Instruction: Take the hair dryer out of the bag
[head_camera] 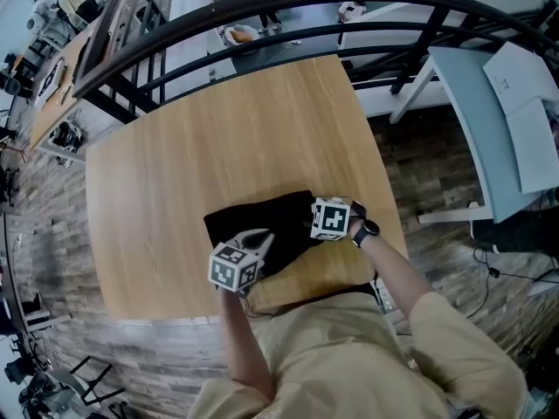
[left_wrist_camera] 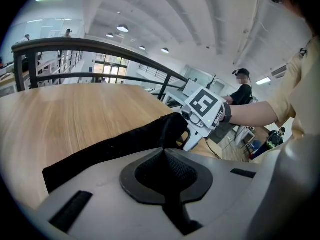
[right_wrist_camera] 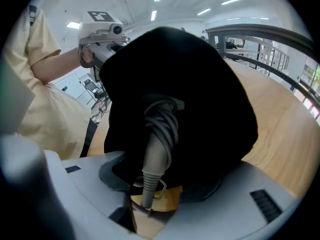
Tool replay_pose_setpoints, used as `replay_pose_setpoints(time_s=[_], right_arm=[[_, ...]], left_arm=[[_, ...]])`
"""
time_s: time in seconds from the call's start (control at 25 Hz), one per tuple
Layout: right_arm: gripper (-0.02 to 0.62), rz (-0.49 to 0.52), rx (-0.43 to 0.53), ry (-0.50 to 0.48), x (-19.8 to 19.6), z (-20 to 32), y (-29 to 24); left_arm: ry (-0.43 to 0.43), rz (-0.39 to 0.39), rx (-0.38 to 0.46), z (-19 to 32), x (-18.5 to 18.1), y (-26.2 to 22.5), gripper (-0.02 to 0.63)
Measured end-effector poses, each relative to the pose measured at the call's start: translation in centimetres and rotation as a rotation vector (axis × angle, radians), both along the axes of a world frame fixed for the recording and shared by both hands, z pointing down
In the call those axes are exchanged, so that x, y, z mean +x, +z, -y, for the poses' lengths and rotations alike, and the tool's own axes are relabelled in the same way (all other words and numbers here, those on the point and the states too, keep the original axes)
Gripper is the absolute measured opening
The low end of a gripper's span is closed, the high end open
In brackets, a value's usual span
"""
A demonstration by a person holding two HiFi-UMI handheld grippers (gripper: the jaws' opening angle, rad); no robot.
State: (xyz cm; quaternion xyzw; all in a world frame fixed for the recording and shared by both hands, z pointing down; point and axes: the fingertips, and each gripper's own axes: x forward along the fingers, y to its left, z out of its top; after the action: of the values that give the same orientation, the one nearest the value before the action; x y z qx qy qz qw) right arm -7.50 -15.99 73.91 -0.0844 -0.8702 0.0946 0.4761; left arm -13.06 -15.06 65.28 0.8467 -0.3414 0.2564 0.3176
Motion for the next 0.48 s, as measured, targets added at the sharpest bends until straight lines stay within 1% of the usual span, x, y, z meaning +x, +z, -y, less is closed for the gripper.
replay_pose_setpoints(time_s=[0.08, 0.32, 0.48], right_arm=[[0.181, 0.008, -0.003, 0.008, -0.3, -0.2, 0.3], [0.175, 0.006, 0.016, 0.014, 0.1, -0.8, -0.3], [0.173, 0.055, 0.002, 0.046, 0.7, -1.1, -0.9]], left_arm=[[-0.014, -0.003, -0.005, 0.0, -0.3, 0.1, 0.018], [-0.037, -0.007, -0.022, 0.0, -0.5, 0.4, 0.018], [-0.034, -0.015, -0.027, 0.0, -0.4, 0.5, 0.018]])
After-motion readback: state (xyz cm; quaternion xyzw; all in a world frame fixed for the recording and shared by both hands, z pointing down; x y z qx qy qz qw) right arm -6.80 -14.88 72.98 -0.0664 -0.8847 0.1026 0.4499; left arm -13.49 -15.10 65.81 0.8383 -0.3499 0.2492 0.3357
